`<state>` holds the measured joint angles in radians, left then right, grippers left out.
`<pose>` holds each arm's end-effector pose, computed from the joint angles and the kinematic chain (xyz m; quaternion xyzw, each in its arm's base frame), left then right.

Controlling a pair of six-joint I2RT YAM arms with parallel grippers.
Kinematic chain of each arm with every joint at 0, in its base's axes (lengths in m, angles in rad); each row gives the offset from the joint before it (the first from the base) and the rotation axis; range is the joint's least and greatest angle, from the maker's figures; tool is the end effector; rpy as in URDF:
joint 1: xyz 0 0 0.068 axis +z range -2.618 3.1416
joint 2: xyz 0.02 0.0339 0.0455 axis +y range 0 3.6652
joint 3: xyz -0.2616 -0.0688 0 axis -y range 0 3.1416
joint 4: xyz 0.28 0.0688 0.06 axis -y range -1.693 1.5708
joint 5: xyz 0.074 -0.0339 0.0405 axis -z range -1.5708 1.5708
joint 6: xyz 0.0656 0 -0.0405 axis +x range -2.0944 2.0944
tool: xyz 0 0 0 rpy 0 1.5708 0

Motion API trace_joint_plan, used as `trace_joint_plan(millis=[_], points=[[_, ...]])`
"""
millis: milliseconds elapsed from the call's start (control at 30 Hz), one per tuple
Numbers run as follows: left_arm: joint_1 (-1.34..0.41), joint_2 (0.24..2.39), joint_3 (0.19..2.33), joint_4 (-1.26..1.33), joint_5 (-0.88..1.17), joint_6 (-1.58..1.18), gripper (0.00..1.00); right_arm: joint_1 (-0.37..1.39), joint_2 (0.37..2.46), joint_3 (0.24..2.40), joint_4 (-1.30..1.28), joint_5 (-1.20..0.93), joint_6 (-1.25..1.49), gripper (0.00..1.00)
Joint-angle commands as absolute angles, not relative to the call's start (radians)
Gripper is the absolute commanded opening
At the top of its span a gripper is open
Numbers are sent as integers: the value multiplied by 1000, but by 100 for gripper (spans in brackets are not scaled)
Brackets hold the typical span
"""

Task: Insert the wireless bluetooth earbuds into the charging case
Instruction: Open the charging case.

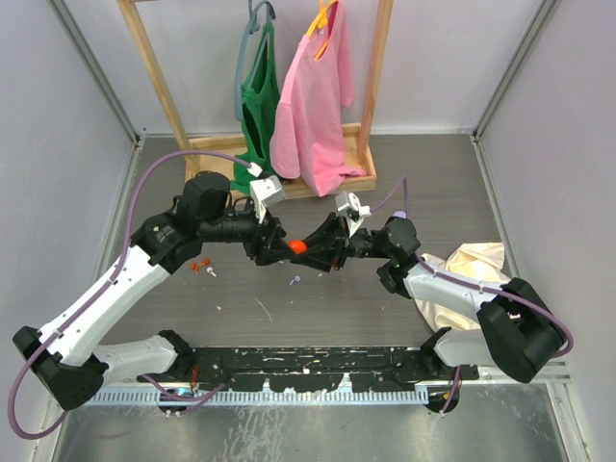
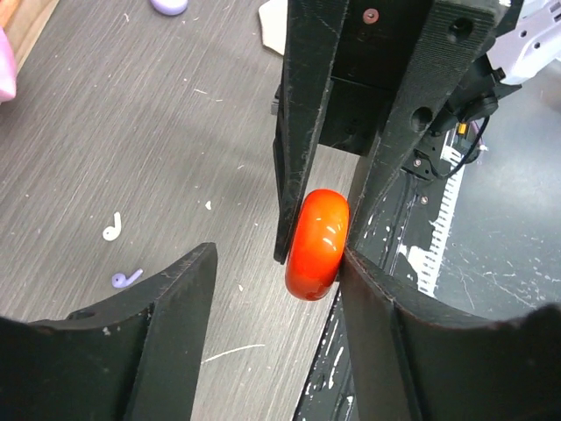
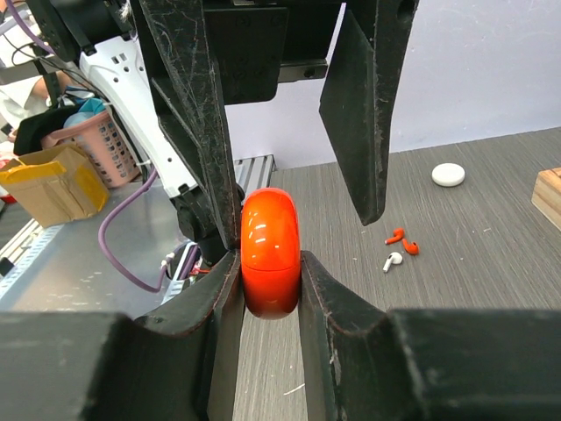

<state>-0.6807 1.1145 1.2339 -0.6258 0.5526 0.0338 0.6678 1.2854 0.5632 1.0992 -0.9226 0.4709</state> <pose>0.2030 -0.2087 0.3783 0.4196 0.7283 -0.3780 0.3882 0.2045 0.2279 0.2663 -0.4158 0.4647 0.6100 0.4889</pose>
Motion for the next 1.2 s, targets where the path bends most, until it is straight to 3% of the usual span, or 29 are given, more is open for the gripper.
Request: trace_joint_plan(millis=[0,800,1167], points=[[-676,1097,1278,-556,473,4,61,679,1278,567,1178,-966,472,2],[-636,1076,1269,-549,389,-49,75,678,1307,586,1177,-981,447,1],[-634,1001,1212,-555,265,-111,86,670,1308,555,1101,-920,165,1]])
